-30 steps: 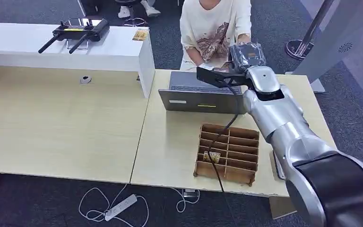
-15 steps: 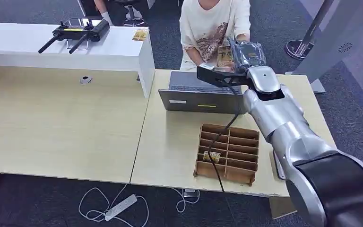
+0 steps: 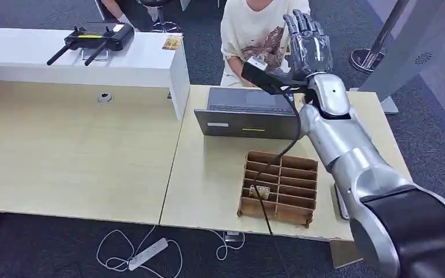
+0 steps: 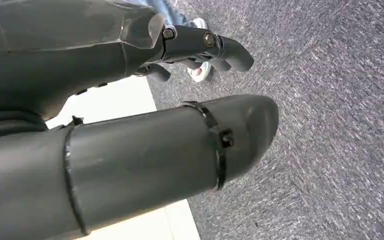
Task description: Pass the card to the sensor for recognition and then transmit it.
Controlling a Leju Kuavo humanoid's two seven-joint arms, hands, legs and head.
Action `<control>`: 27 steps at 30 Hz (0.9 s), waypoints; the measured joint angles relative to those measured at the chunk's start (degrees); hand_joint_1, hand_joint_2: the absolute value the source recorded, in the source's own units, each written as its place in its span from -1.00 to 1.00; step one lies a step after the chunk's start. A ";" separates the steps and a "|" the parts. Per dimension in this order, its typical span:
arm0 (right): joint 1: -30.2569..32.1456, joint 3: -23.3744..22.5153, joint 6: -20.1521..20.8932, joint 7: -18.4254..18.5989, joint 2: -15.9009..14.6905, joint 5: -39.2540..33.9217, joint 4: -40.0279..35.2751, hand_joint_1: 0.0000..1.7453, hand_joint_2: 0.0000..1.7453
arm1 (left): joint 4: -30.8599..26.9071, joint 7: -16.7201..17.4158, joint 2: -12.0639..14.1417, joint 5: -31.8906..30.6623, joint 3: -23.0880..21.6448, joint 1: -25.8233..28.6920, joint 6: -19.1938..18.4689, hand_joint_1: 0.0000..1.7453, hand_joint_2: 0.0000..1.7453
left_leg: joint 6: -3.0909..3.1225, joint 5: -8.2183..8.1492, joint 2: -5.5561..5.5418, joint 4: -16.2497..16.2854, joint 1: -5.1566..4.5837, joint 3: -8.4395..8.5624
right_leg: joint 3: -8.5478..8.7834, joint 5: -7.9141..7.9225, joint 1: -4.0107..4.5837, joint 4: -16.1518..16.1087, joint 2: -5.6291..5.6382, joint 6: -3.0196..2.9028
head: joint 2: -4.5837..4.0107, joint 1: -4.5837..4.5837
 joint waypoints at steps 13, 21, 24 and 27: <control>18.00 -6.32 -6.52 -24.12 2.56 -54.74 -29.65 -1.00 1.00 | 0.00 0.61 -0.35 1.07 1.38 0.04 0.68 -1.00 -1.00 | 0.00 -0.01 -0.03 -0.01 0.01 0.00 | 0.01 -0.01 0.01 -0.03 -0.03 0.00 | 0.00 0.00; 36.62 -5.84 0.16 -26.44 1.27 -82.77 -56.80 -1.00 1.00 | 0.00 0.35 -0.35 0.90 1.49 0.16 0.98 -1.00 -1.00 | 0.00 -0.06 -0.03 -0.01 0.00 -0.02 | -0.02 -0.05 0.00 -0.07 -0.03 0.02 | 0.00 -0.02; 42.88 -5.69 3.83 -28.28 -0.28 -87.18 -65.54 -1.00 1.00 | 0.00 0.00 -0.35 0.83 1.51 0.21 0.98 -1.00 -1.00 | 0.00 -0.09 -0.04 -0.02 0.00 -0.02 | -0.02 -0.06 0.01 -0.08 -0.03 0.02 | 0.00 -0.02; 49.51 -5.64 6.91 -29.74 -1.95 -89.00 -72.36 -1.00 1.00 | 0.00 -0.04 -0.35 0.74 1.51 0.21 0.98 -1.00 -1.00 | 0.01 -0.10 -0.04 -0.02 0.00 -0.03 | -0.02 -0.07 0.00 -0.09 -0.03 0.03 | 0.00 0.02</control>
